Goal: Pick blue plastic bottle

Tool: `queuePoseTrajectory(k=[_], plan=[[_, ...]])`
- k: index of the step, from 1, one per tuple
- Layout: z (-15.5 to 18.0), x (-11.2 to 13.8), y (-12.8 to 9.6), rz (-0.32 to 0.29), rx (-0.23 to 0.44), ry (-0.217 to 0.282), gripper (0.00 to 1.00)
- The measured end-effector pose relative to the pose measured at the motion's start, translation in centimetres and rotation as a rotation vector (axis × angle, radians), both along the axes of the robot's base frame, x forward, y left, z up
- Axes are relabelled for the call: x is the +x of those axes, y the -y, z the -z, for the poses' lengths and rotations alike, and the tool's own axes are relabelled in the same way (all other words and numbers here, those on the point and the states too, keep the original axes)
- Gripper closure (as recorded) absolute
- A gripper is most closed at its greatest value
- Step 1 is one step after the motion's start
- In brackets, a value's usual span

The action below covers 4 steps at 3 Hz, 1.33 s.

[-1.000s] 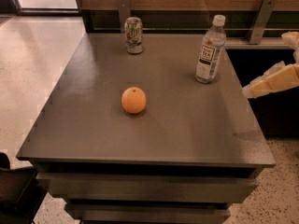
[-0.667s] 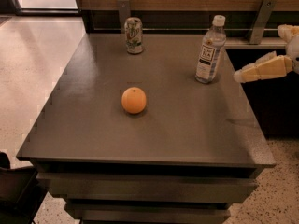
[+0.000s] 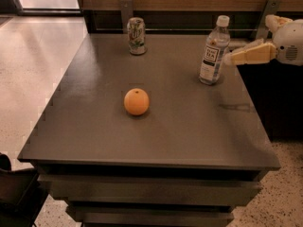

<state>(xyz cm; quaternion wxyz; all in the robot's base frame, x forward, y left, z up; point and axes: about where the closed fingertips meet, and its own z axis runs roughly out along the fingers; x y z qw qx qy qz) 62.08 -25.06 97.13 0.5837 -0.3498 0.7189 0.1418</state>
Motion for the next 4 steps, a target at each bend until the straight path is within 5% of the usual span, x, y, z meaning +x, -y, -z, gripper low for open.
queuePoseTrajectory(k=[2,4], plan=[[1.7,4.1,-3.2,-0.084,0.116,0.004,0.00],[4.2,5.7,-4.3,-0.105,0.207,-0.009,0.00]])
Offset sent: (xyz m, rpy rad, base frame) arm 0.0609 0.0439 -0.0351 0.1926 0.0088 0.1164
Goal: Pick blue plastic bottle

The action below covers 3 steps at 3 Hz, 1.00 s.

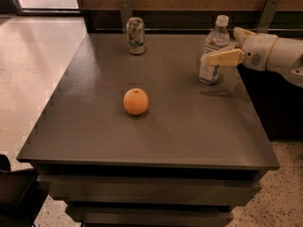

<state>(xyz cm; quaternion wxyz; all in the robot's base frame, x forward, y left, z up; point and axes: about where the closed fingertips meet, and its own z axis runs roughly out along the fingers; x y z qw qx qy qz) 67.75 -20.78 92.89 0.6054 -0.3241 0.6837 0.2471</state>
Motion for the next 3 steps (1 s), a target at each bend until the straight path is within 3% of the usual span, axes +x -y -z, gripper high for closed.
queuePoseTrajectory(k=[1,3], plan=[[0.36,0.74,-0.93,-0.009,0.016,0.011,0.17],[0.37,0.80,-1.49,-0.018,0.016,0.010,0.64]])
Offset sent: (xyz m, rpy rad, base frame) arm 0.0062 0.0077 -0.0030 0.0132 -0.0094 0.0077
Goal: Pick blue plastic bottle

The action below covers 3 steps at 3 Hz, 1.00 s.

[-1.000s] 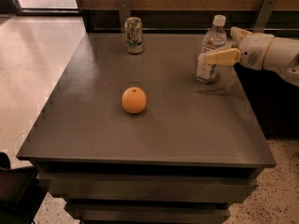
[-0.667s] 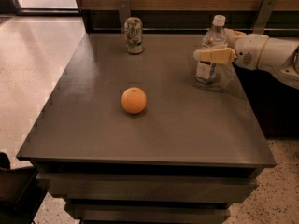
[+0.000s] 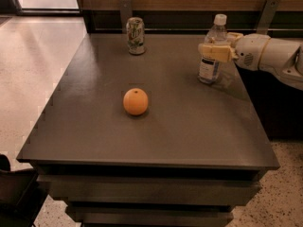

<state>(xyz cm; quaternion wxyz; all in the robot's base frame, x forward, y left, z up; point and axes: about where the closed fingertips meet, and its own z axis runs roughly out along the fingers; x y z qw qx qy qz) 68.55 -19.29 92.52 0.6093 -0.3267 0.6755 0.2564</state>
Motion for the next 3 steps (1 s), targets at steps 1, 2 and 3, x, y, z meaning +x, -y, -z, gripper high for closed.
queuePoseTrajectory(k=[1,2,3], plan=[[0.01,0.04,-0.30,-0.005,0.001,0.000,0.87],[0.01,0.08,-0.58,-0.009,0.001,0.000,1.00],[0.01,0.08,-0.59,-0.009,0.001,0.000,1.00]])
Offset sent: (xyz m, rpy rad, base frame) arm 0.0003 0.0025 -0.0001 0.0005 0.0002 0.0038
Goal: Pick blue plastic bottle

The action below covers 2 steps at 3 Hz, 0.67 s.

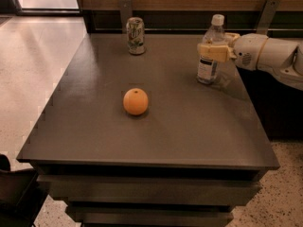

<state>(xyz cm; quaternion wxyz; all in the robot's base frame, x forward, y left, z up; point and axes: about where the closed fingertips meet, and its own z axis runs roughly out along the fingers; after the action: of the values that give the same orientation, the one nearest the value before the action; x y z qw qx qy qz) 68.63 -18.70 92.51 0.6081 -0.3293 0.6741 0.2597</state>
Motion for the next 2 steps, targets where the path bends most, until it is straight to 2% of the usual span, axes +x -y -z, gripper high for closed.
queuePoseTrajectory(k=[2], plan=[[-3.3,0.5,1.7,0.022,0.044,0.014,1.00]])
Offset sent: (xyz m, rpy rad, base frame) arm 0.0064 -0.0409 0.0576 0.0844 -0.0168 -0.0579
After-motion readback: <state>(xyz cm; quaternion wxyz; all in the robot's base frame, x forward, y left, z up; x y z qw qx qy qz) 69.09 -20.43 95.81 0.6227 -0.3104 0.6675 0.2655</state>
